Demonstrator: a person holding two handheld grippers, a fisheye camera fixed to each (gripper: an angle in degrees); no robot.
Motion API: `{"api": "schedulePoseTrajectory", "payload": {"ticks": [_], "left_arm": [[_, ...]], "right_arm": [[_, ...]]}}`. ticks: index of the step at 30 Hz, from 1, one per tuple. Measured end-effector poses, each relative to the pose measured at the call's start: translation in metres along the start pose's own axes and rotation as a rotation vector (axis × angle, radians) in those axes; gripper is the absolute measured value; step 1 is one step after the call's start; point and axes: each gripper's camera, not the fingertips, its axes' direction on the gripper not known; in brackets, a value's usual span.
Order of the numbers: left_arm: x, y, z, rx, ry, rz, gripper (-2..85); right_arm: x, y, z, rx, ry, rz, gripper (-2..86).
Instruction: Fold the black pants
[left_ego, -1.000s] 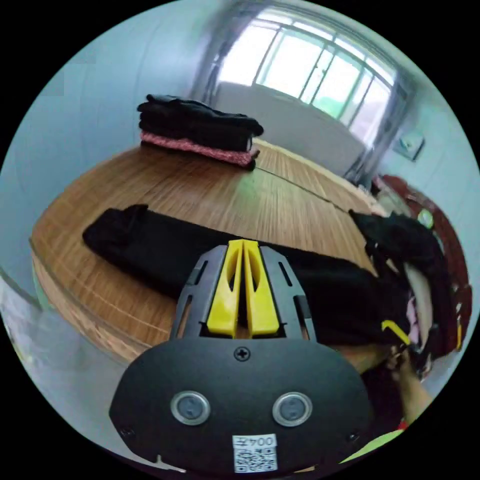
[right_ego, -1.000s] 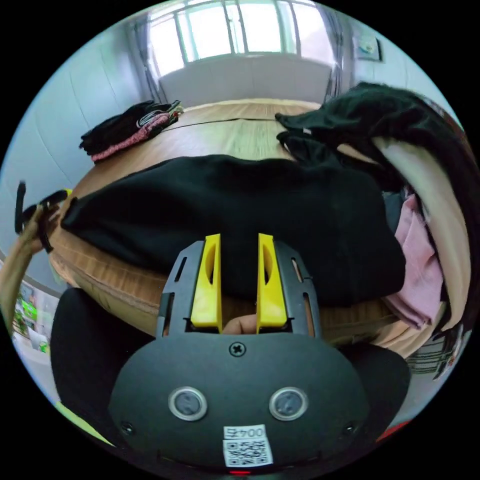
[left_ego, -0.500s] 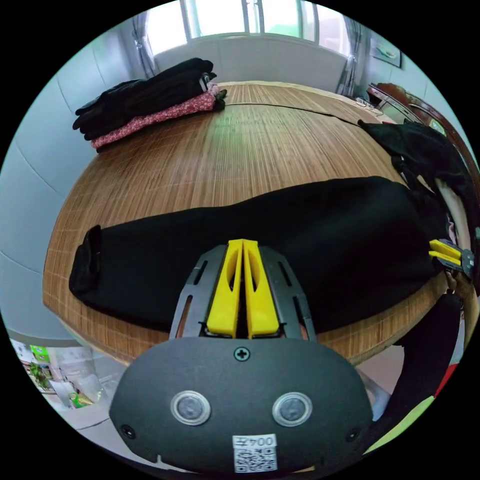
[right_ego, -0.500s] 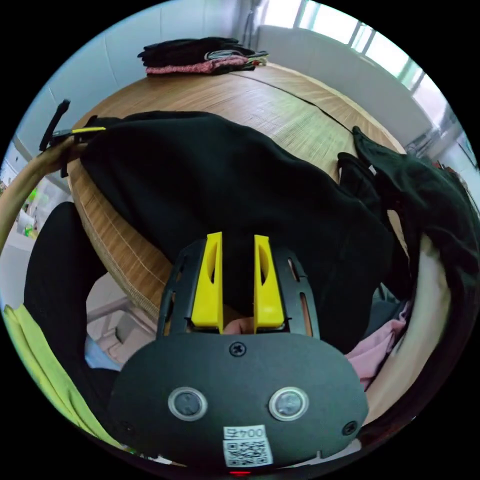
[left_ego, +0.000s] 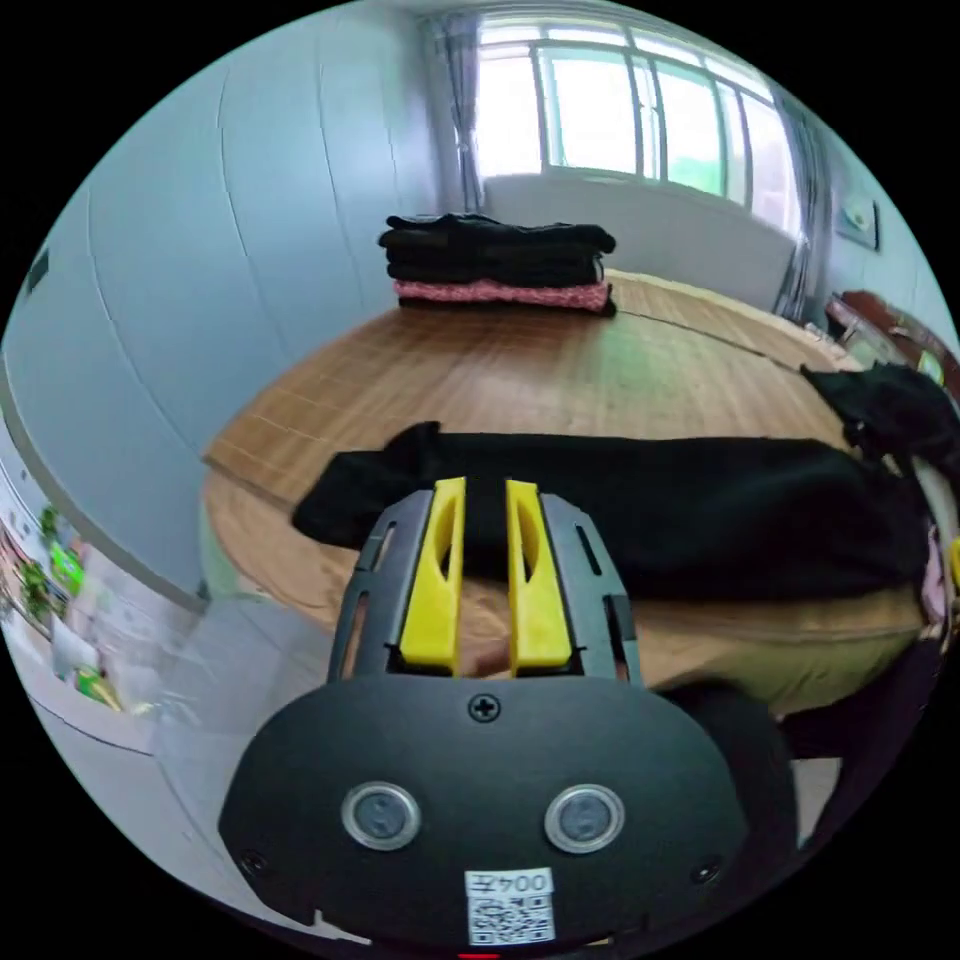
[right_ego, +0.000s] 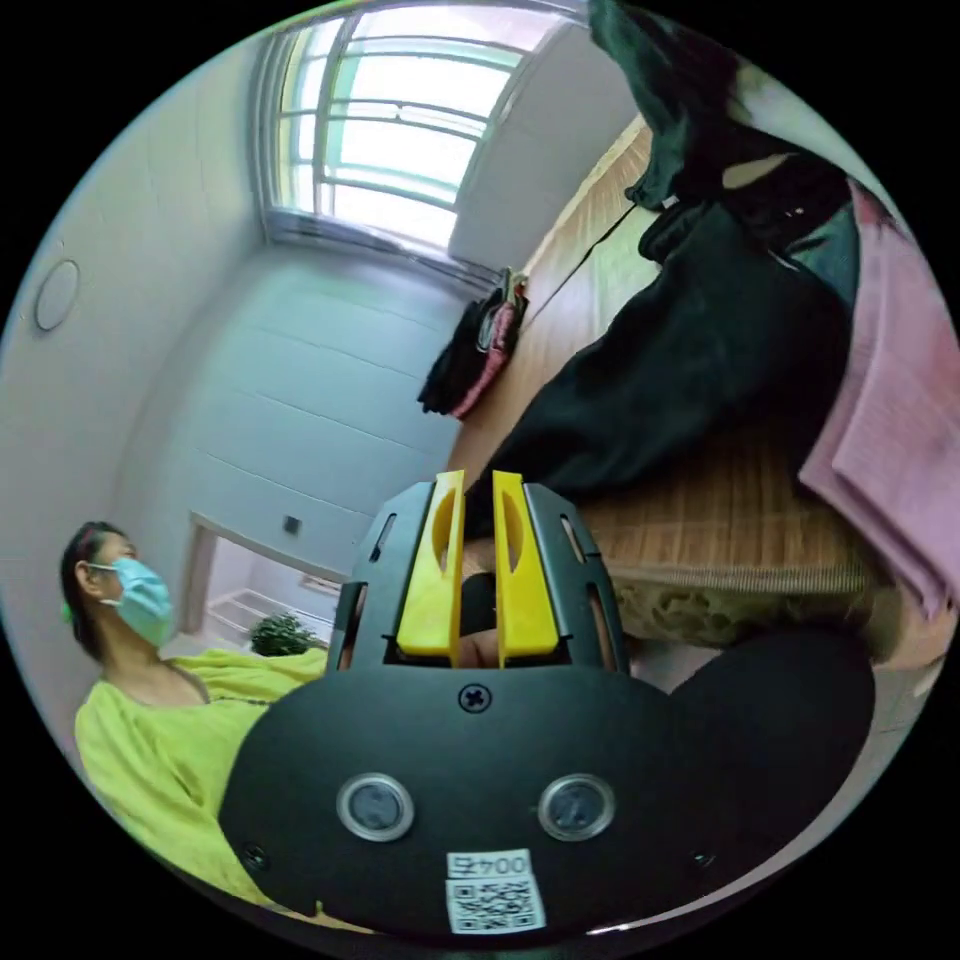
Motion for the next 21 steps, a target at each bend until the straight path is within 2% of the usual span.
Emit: {"api": "schedulePoseTrajectory", "payload": {"ticks": [2, 6, 10, 13, 15, 16, 18, 19, 21], "left_arm": [[-0.013, -0.003, 0.007, -0.028, -0.008, 0.036, 11.0], [-0.015, -0.015, 0.034, -0.116, -0.046, 0.151, 13.3], [-0.024, -0.027, 0.052, -0.164, -0.064, 0.144, 11.7], [-0.065, -0.035, 0.046, -0.14, -0.082, -0.111, 4.7], [-0.122, -0.032, 0.035, -0.067, 0.032, -0.431, 3.9], [-0.136, -0.031, 0.035, -0.065, 0.053, -0.501, 3.9], [-0.187, -0.024, 0.043, -0.101, 0.065, -0.693, 4.7], [-0.199, -0.022, 0.046, -0.118, 0.081, -0.726, 5.1], [-0.24, -0.011, 0.06, -0.211, 0.217, -0.853, 6.7]], "right_arm": [[0.01, 0.026, -0.026, 0.055, -0.076, 0.01, 5.0], [0.029, 0.065, -0.061, 0.144, -0.048, 0.027, 3.6], [0.045, 0.072, -0.07, 0.2, -0.106, 0.081, 0.8], [0.053, 0.069, -0.067, 0.181, -0.116, 0.118, -0.4], [0.054, 0.068, -0.066, 0.18, -0.115, 0.121, -0.6], [0.054, 0.069, -0.065, 0.18, -0.118, 0.123, -0.6], [0.054, 0.071, -0.064, 0.189, -0.125, 0.126, -0.6], [0.054, 0.072, -0.062, 0.193, -0.129, 0.131, -0.6], [0.053, 0.074, -0.058, 0.198, -0.132, 0.136, -0.6]]}}
